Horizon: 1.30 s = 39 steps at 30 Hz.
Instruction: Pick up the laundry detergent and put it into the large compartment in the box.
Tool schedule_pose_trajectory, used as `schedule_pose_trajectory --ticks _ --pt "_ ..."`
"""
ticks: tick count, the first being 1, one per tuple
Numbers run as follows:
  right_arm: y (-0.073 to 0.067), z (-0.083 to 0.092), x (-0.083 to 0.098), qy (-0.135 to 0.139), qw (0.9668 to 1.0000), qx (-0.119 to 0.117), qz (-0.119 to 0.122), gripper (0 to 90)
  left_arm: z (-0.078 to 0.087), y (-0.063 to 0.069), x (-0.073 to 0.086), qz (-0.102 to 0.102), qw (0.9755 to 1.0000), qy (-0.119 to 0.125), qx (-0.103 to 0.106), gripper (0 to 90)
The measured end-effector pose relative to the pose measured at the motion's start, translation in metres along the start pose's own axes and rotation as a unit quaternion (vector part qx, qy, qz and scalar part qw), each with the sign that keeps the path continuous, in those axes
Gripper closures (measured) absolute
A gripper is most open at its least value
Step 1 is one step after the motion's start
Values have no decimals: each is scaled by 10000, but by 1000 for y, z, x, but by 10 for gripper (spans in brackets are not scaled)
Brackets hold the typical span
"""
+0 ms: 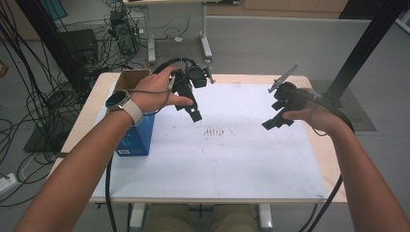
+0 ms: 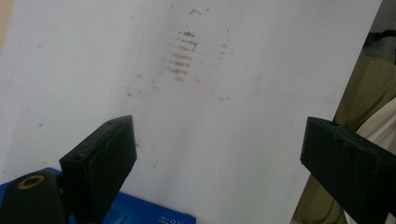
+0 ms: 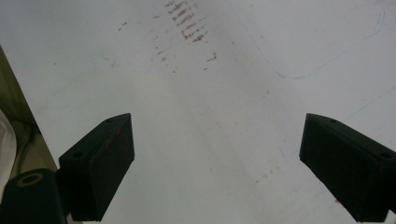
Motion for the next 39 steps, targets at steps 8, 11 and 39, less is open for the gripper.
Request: schedule_pose_trajectory --ticks 8,11,39 --pt "2 -1 1 9 10000 -2 -48 100 -7 6 -4 -125 9999 -12 47 110" --pt "2 -2 2 32 10000 0 -52 100 -10 7 -5 -118 9999 -19 48 110" --pt "-4 1 3 44 10000 30 -55 99 -10 10 -3 -64 9999 -78 -74 111"
Point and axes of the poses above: each handheld gripper's, and its own axes: z roughly backward along the jaws, x roughly out of its underside, y roughly to its right, the point moved 4 cm from there along -z, roughly forward along the jaws
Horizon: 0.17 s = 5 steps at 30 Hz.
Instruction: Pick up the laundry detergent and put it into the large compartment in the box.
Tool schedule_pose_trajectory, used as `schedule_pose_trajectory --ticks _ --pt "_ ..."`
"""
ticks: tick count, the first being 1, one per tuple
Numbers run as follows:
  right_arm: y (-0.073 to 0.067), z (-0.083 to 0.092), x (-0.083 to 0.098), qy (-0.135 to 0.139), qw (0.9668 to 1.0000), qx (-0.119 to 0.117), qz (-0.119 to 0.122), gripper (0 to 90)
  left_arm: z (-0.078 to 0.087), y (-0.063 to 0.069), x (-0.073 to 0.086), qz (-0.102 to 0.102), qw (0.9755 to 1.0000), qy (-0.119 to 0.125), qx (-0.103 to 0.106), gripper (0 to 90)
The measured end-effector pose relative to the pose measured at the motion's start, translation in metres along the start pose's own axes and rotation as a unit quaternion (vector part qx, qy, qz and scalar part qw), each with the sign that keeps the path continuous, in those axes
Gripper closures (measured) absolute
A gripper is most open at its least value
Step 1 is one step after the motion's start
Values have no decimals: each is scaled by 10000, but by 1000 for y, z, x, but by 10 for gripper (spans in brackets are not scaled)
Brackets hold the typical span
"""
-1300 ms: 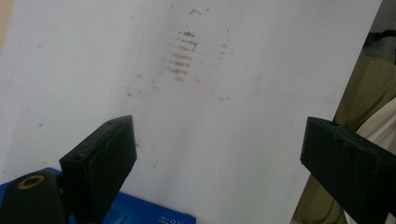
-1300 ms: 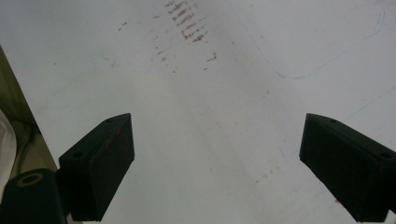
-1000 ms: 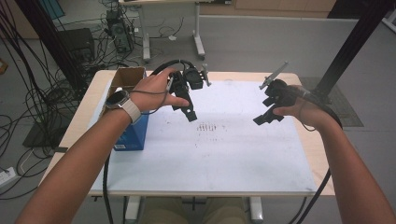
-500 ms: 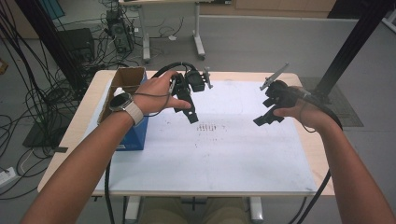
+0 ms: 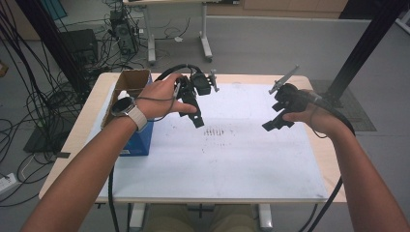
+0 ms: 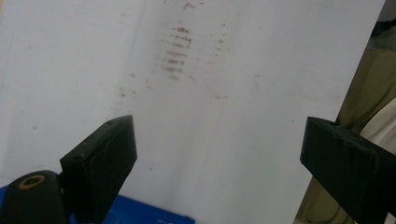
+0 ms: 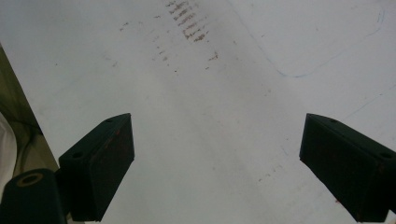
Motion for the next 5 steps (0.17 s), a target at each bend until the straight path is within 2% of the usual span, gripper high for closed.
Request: schedule_pose_trajectory --ticks 5 --pt "0 1 0 6 10000 14 9 99 0 1 -1 6 10000 3 -1 111"
Point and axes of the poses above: each handheld gripper's, and its own axes: z roughly backward along the jaws, x roughly out of its underside, y roughly to its right, the point moved 4 cm from there along -z, roughly forward along the jaws
